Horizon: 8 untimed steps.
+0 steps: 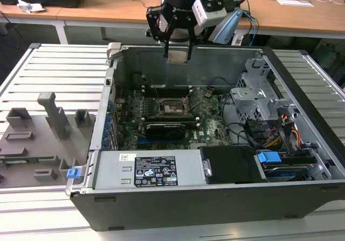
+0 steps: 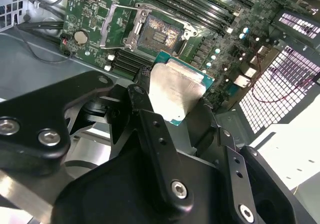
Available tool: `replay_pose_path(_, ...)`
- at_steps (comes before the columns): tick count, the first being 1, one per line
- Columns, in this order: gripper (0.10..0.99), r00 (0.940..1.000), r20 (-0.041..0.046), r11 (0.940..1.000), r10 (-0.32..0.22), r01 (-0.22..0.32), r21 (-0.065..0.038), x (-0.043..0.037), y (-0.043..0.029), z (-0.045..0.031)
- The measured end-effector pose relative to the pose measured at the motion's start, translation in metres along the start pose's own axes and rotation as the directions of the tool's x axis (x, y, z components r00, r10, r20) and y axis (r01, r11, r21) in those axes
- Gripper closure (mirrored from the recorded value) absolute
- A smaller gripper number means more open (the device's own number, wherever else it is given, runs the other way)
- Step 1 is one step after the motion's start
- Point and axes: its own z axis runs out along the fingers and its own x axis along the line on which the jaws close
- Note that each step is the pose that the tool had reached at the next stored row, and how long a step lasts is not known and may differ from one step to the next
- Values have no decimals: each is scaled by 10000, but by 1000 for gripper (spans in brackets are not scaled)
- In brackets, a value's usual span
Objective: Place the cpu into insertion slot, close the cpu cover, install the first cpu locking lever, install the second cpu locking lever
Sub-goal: 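Place the cpu into insertion slot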
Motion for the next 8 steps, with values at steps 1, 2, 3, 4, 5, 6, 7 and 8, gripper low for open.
replay_pose_path(1,557,10000,1,10000,13,-13,0,0,0,0)
replay_pose_path(2,557,10000,2,10000,24,-24,-1,0,0,0)
replay_pose_path(3,557,10000,4,10000,40,-40,-1,0,0,0)
replay_pose_path(4,557,10000,5,10000,55,-55,-2,0,0,1)
replay_pose_path(5,557,10000,6,10000,64,-64,-2,0,0,1)
replay_pose_path(6,557,10000,7,10000,72,-72,-2,0,0,1)
replay_pose_path(7,557,10000,7,10000,80,-80,-3,0,0,1)
replay_pose_path(8,557,10000,8,10000,89,-89,-3,0,0,1)
